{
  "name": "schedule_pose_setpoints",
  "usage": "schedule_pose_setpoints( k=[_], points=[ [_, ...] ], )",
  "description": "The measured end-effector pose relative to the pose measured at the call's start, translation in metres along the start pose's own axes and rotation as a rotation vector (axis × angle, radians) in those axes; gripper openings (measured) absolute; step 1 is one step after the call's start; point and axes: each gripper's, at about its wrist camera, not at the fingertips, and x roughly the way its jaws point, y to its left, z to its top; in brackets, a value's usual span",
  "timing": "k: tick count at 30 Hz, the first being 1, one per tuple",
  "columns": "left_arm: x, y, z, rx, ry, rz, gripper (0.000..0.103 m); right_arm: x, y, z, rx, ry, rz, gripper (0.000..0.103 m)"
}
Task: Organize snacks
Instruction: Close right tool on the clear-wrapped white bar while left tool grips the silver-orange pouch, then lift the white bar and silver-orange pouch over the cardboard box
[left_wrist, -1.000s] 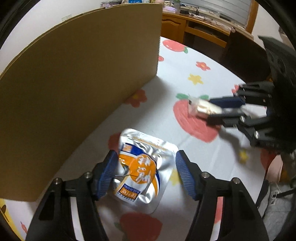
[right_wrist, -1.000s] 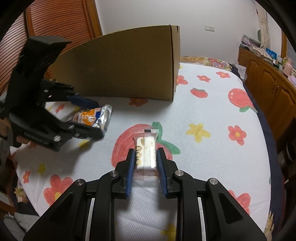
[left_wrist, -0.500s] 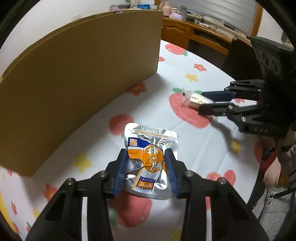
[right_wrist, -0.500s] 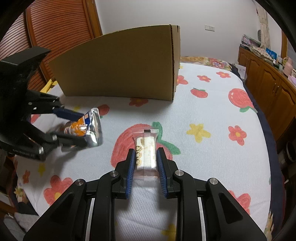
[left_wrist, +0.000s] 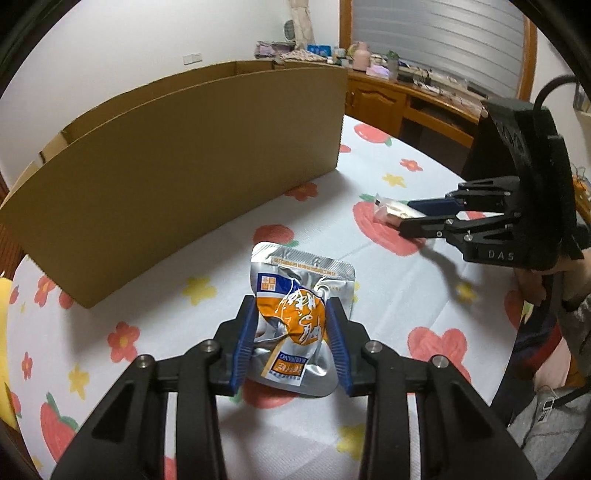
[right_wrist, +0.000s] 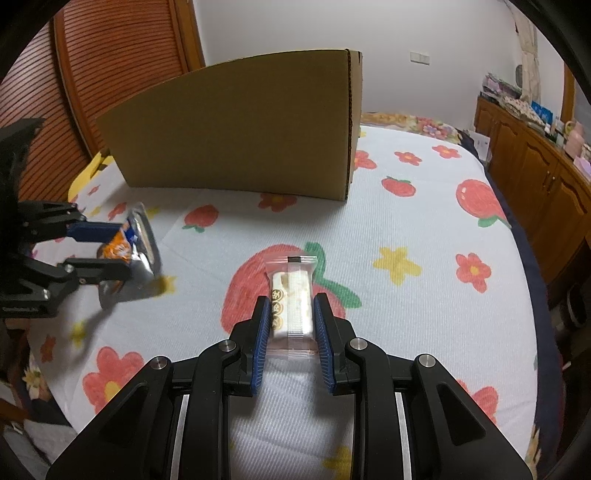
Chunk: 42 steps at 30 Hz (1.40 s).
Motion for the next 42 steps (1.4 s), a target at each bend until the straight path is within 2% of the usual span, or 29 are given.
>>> schedule_pose_setpoints(
  k=[2,7,17,29,42],
  points=[
    [0.001,0.0,0.0,-0.018,-0.016,0.002,0.036,0.0,0.002,0.0,-0.007,0.0,-0.015,0.02],
    [-0.007,0.006,-0.002,-0.07,-0.075,-0.005,0.036,-0.004,0.005,0.0,-0.023,-0.016,-0.025,0.019],
    [-0.03,0.011,0.023,-0.094,-0.186,0.041,0.036,-0.033,0.007,0.015,-0.024,-0.109,-0.019,0.019],
    [-0.054,0.03,0.064,-0.107,-0.3,0.122,0.036,-0.074,0.023,0.057,-0.088,-0.225,-0.025,0.019],
    [-0.057,0.058,0.086,-0.131,-0.352,0.185,0.036,-0.073,0.025,0.107,-0.106,-0.282,-0.008,0.019]
  ],
)
